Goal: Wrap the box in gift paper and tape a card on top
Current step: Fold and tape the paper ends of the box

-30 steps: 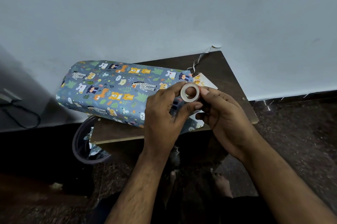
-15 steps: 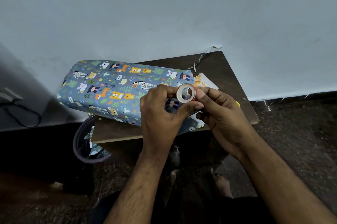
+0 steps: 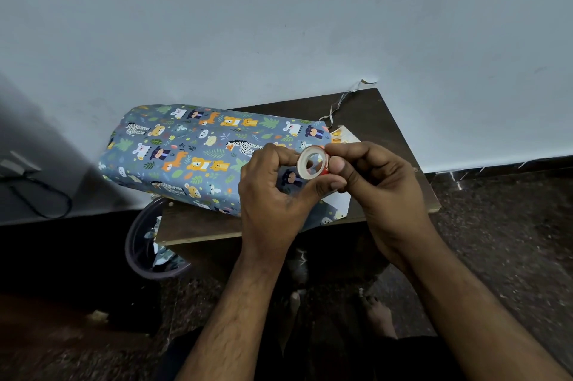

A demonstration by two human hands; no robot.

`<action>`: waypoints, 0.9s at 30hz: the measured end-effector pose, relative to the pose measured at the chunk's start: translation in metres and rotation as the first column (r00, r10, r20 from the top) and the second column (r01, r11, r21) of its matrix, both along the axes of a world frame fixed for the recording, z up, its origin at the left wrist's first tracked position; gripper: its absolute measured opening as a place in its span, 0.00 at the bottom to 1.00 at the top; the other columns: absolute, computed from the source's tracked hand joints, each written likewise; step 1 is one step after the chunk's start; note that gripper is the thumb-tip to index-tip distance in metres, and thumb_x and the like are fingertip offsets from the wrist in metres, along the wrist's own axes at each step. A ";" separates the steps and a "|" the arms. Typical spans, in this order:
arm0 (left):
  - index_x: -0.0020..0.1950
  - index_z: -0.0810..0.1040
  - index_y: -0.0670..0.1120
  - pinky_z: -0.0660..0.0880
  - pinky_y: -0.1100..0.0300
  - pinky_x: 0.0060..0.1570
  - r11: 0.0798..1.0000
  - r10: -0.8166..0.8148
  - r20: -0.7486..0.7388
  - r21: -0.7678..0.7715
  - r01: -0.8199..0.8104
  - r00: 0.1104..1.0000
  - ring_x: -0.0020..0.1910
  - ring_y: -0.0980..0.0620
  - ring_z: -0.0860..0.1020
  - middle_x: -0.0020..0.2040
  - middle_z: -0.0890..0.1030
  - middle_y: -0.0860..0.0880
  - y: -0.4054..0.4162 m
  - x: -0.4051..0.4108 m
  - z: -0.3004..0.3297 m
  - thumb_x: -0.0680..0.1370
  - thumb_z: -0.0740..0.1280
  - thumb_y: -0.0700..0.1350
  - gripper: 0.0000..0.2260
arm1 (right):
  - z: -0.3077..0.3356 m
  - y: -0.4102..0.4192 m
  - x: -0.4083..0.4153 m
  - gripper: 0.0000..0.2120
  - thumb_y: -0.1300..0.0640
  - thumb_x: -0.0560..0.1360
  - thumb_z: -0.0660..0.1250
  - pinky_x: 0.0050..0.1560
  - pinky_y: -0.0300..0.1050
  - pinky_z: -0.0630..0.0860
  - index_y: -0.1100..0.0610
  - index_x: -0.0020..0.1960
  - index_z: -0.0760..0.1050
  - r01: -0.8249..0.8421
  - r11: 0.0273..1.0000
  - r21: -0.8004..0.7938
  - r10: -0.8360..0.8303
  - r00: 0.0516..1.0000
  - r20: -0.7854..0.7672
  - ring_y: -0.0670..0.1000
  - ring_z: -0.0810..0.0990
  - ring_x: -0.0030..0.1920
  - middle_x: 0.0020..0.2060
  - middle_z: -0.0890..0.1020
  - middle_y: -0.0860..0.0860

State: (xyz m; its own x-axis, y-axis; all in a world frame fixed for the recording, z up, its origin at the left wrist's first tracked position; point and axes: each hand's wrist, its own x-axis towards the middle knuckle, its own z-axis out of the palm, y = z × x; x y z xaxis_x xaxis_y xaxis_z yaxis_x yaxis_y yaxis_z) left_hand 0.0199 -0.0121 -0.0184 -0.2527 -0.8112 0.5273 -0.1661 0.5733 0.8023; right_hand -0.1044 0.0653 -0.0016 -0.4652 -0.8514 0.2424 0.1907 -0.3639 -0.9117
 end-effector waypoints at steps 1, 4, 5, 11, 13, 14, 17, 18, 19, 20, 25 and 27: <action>0.47 0.80 0.50 0.78 0.42 0.45 1.000 0.001 -0.001 0.002 -0.001 1.000 0.46 0.44 0.82 0.45 0.83 0.50 0.000 0.000 0.000 0.66 0.76 0.69 0.25 | 0.000 0.000 0.000 0.06 0.63 0.73 0.70 0.47 0.37 0.79 0.58 0.50 0.82 -0.008 1.000 -0.008 0.008 1.000 -0.002 0.46 0.85 0.47 0.44 0.88 0.48; 0.47 0.80 0.49 0.78 0.42 0.45 1.000 -0.003 -0.014 0.017 0.003 1.000 0.46 0.44 0.82 0.45 0.83 0.51 0.000 0.000 0.000 0.67 0.76 0.68 0.24 | 0.000 0.001 -0.001 0.05 0.63 0.75 0.70 0.52 0.42 0.80 0.57 0.49 0.82 -0.010 0.999 -0.031 0.007 0.996 -0.089 0.49 0.85 0.50 0.46 0.88 0.51; 0.46 0.81 0.48 0.78 0.42 0.45 1.000 -0.006 -0.020 0.025 0.006 1.000 0.46 0.44 0.82 0.45 0.84 0.50 0.000 0.000 -0.001 0.67 0.76 0.67 0.23 | -0.001 0.001 -0.002 0.05 0.63 0.75 0.70 0.54 0.45 0.80 0.56 0.49 0.82 -0.008 0.999 -0.042 0.002 0.991 -0.130 0.51 0.85 0.51 0.47 0.87 0.52; 0.45 0.80 0.45 0.78 0.41 0.46 0.999 -0.015 -0.066 0.046 0.018 0.998 0.47 0.44 0.82 0.44 0.83 0.49 0.000 0.000 -0.003 0.67 0.78 0.65 0.24 | -0.004 0.001 -0.004 0.08 0.65 0.78 0.70 0.51 0.46 0.81 0.53 0.47 0.81 0.039 0.998 -0.040 -0.049 0.960 -0.276 0.51 0.85 0.48 0.44 0.86 0.50; 0.44 0.80 0.45 0.78 0.41 0.46 0.999 -0.021 -0.071 0.041 0.024 0.997 0.47 0.44 0.82 0.44 0.84 0.49 0.000 0.000 -0.002 0.66 0.78 0.65 0.24 | -0.005 0.001 -0.005 0.06 0.65 0.78 0.70 0.49 0.43 0.80 0.55 0.48 0.80 0.044 0.999 -0.031 -0.052 0.950 -0.307 0.49 0.85 0.46 0.44 0.86 0.48; 0.44 0.81 0.45 0.78 0.41 0.47 0.999 -0.020 -0.068 0.035 0.023 0.997 0.48 0.44 0.82 0.44 0.84 0.49 0.000 0.000 -0.002 0.66 0.78 0.65 0.24 | -0.005 0.001 -0.004 0.05 0.64 0.78 0.70 0.49 0.42 0.80 0.55 0.48 0.80 0.043 0.999 -0.028 -0.050 0.948 -0.313 0.48 0.85 0.46 0.44 0.86 0.47; 0.44 0.81 0.45 0.78 0.42 0.47 1.000 -0.011 -0.063 0.024 0.013 0.998 0.48 0.44 0.82 0.45 0.84 0.50 -0.001 0.000 -0.002 0.67 0.78 0.64 0.23 | -0.004 0.002 -0.003 0.04 0.64 0.77 0.69 0.50 0.40 0.80 0.57 0.50 0.80 0.033 0.999 -0.034 -0.041 0.963 -0.268 0.46 0.86 0.48 0.45 0.87 0.46; 0.44 0.81 0.45 0.78 0.42 0.47 1.000 -0.009 -0.071 0.029 0.011 0.997 0.49 0.44 0.83 0.45 0.84 0.49 0.000 0.000 -0.002 0.67 0.78 0.64 0.23 | -0.003 0.003 -0.002 0.04 0.64 0.77 0.70 0.51 0.39 0.80 0.57 0.51 0.80 0.033 0.999 -0.041 -0.042 0.967 -0.252 0.46 0.86 0.48 0.45 0.87 0.46; 0.44 0.81 0.44 0.78 0.42 0.48 0.999 -0.009 -0.080 0.037 0.012 0.997 0.49 0.44 0.83 0.45 0.84 0.49 0.000 0.000 -0.002 0.67 0.78 0.63 0.23 | -0.003 0.003 -0.002 0.04 0.63 0.76 0.70 0.51 0.39 0.79 0.57 0.51 0.80 0.035 0.998 -0.047 -0.045 0.969 -0.243 0.46 0.86 0.49 0.45 0.87 0.46; 0.45 0.81 0.44 0.78 0.42 0.48 0.999 -0.010 -0.087 0.048 0.015 0.996 0.49 0.45 0.83 0.45 0.84 0.49 0.001 0.000 -0.001 0.67 0.79 0.62 0.22 | -0.002 0.003 -0.002 0.04 0.62 0.76 0.70 0.52 0.38 0.79 0.57 0.50 0.81 0.038 0.998 -0.050 -0.049 0.970 -0.238 0.46 0.87 0.49 0.45 0.88 0.46; 0.45 0.82 0.44 0.79 0.43 0.48 0.997 -0.020 -0.098 0.070 0.027 0.995 0.49 0.45 0.83 0.45 0.84 0.50 0.002 -0.001 -0.003 0.67 0.80 0.59 0.20 | -0.005 0.003 -0.004 0.05 0.62 0.74 0.72 0.52 0.40 0.79 0.56 0.50 0.82 0.046 0.998 -0.039 -0.053 0.977 -0.209 0.49 0.87 0.48 0.44 0.88 0.49; 0.44 0.82 0.43 0.79 0.42 0.48 0.997 -0.025 -0.098 0.071 0.032 0.995 0.49 0.44 0.83 0.45 0.84 0.49 0.001 -0.001 -0.004 0.67 0.80 0.59 0.21 | -0.005 0.002 -0.004 0.06 0.63 0.74 0.72 0.52 0.40 0.80 0.56 0.49 0.83 0.054 0.998 -0.043 -0.062 0.976 -0.210 0.49 0.87 0.48 0.44 0.88 0.48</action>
